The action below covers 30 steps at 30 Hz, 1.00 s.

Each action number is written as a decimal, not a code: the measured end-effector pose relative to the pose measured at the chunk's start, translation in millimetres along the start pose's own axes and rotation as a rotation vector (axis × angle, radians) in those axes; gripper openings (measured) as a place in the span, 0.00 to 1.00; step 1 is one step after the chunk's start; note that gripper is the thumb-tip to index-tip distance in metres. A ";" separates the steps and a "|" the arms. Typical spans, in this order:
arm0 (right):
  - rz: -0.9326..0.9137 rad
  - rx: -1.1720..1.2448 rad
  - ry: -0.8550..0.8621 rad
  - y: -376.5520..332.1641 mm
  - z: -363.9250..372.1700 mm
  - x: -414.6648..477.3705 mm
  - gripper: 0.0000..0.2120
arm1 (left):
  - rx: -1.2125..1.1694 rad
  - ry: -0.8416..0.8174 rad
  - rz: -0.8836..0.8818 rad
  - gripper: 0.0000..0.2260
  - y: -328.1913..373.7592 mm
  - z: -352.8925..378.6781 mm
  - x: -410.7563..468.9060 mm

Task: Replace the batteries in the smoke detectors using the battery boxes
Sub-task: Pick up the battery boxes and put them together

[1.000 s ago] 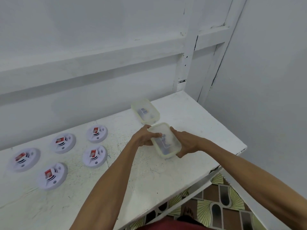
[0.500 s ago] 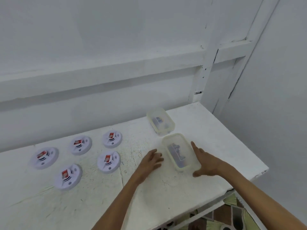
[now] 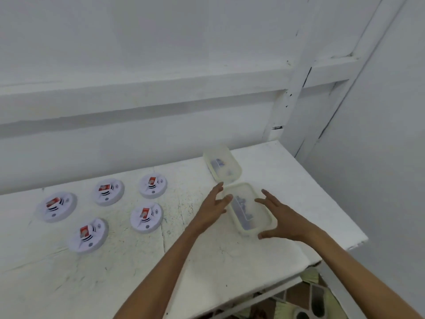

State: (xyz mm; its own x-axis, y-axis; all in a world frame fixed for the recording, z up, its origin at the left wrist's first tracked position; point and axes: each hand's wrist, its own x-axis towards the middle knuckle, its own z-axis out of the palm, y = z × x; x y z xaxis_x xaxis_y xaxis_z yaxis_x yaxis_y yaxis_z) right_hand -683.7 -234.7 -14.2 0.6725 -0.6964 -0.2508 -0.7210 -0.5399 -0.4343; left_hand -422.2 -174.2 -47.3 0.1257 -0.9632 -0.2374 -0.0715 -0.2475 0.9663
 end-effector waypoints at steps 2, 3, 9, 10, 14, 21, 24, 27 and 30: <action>-0.071 -0.117 0.025 3.3 -0.2 2.4 0.51 | 0.099 -0.002 0.021 0.28 9.2 5.6 17.7; -0.105 -0.157 0.032 1.7 -0.6 5.0 0.49 | 0.164 0.008 0.037 0.28 9.9 4.8 22.6; -0.217 -0.343 0.095 7.8 10.1 11.0 0.42 | 0.277 -0.014 0.060 0.33 -1.9 2.3 31.7; -0.221 -0.367 0.099 8.7 11.8 11.4 0.41 | 0.280 -0.018 0.059 0.33 -0.8 1.6 32.9; -0.209 -0.389 0.105 8.3 19.0 8.8 0.41 | 0.288 -0.037 0.056 0.34 1.2 0.2 36.1; -0.110 -0.175 0.047 1.4 5.5 5.2 0.47 | 0.250 -0.014 0.044 0.34 -3.4 5.7 36.3; 0.000 0.029 0.057 2.2 6.6 3.5 0.49 | 0.162 -0.013 0.017 0.36 -2.9 7.9 34.3; 0.050 0.136 0.064 -0.1 16.7 7.2 0.53 | 0.043 -0.038 -0.035 0.40 -3.3 11.1 31.4; 0.059 0.266 0.073 -7.6 22.0 10.4 0.54 | 0.007 -0.093 -0.070 0.39 3.7 11.6 31.7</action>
State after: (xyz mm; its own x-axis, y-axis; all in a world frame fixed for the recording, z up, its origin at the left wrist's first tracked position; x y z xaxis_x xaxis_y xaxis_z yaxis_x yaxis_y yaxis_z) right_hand -667.5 -227.5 -32.5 0.6095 -0.7606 -0.2235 -0.6832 -0.3609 -0.6348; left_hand -430.0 -206.9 -52.4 0.0386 -0.9490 -0.3130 -0.0727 -0.3151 0.9463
